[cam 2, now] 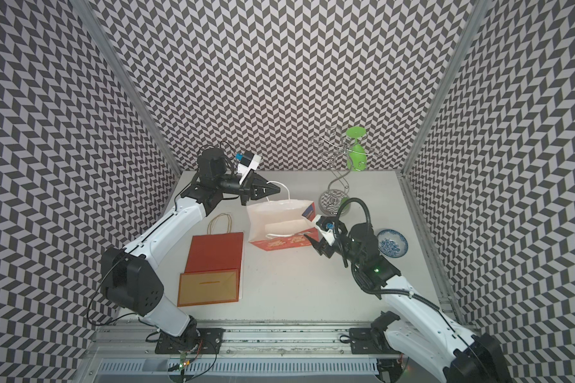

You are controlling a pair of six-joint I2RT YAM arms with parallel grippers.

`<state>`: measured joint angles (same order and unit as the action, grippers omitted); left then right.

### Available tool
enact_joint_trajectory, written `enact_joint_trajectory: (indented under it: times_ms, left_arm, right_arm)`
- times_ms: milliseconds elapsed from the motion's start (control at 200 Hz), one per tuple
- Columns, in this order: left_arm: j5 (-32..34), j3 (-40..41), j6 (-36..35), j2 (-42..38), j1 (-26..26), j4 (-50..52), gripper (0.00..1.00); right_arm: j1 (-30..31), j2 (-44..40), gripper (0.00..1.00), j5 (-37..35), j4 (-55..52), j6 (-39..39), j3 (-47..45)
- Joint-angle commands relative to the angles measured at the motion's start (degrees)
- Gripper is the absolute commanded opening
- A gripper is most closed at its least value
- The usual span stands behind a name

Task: Put away the paper bag
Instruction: Move the paper bag to the center of the board.

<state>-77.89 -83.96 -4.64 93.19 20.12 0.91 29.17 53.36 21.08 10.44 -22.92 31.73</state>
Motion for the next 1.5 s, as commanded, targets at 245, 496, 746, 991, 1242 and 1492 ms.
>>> enact_joint_trajectory:
  times_ms: [245, 496, 746, 991, 1242, 1492]
  left_arm:
    - [-0.42, 0.75, 0.23, -0.49, 0.61, -1.68, 0.0]
    - [0.84, -1.52, 2.81, 3.51, 0.62, -3.09, 0.15]
    - [4.14, -2.07, 3.41, 4.91, 0.23, -3.19, 0.6]
    - [9.38, -2.49, 5.49, 1.48, -2.85, -6.87, 0.97]
    - [12.49, 3.11, 15.43, -7.62, -9.86, -19.15, 1.0]
    - [28.55, 16.07, 1.21, -22.21, -14.48, -5.17, 0.98]
  right_arm:
    - [-0.05, -2.15, 0.54, 12.48, 7.08, -3.9, -3.32]
    - [-0.11, 2.56, 0.44, 9.18, 6.95, -4.83, -0.53]
    - [-0.15, 7.37, 0.39, 8.09, 10.82, -4.69, 1.5]
    - [-0.21, 9.94, 0.37, 7.83, 11.71, -5.03, 2.74]
    - [-0.23, 10.12, 0.36, 7.83, 11.89, -4.74, 2.1]
    - [-0.29, 9.24, 0.36, 8.18, 10.67, -4.71, 1.57]
